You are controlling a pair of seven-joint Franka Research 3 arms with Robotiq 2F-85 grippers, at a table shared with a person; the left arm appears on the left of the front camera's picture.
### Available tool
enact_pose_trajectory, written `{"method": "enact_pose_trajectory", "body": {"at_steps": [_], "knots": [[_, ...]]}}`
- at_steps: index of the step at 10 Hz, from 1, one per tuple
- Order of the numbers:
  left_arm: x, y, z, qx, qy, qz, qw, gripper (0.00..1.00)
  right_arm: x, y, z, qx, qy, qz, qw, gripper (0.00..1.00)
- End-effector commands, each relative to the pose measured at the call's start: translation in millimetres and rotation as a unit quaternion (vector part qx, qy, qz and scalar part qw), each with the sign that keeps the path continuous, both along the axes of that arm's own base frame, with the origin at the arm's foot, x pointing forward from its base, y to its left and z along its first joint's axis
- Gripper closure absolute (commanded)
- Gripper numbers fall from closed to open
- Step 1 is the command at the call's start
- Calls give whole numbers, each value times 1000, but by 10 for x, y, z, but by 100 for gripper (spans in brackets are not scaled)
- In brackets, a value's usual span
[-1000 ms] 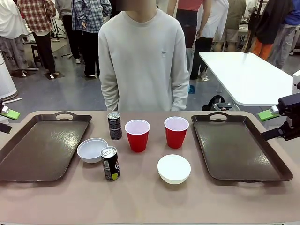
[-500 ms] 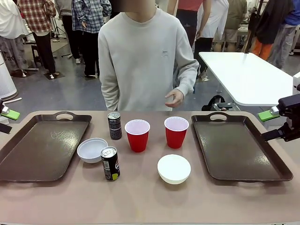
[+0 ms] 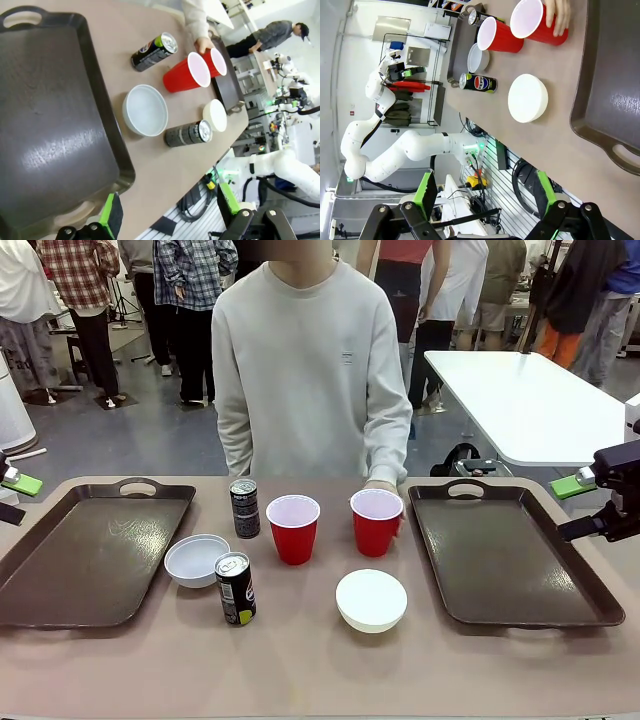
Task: Prepare tableware on both trays.
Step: Pick up a Picnic Bowl from the table and place it on a Handle tray.
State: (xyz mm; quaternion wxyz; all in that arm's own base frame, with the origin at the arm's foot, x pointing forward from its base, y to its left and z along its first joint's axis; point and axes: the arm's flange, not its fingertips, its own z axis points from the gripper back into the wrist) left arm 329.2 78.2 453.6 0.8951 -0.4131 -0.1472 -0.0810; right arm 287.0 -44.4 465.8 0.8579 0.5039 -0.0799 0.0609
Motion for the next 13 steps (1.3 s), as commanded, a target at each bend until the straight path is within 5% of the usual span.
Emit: {"method": "enact_pose_trajectory", "body": {"at_steps": [1, 4, 7, 10, 13], "knots": [[15, -12, 4, -6, 0, 2, 1000, 0, 10, 27, 15, 14, 5, -5, 1000, 0], [0, 0, 0, 0, 0, 0, 1000, 0, 10, 27, 15, 14, 5, -5, 1000, 0], [55, -407, 454, 107, -37, -24, 993, 0, 10, 27, 15, 14, 5, -5, 1000, 0], [174, -1273, 691, 288, -58, -29, 955, 0, 10, 27, 15, 14, 5, -5, 1000, 0], [432, -2146, 336, 432, -68, -12, 899, 0, 10, 27, 15, 14, 5, -5, 1000, 0]]}}
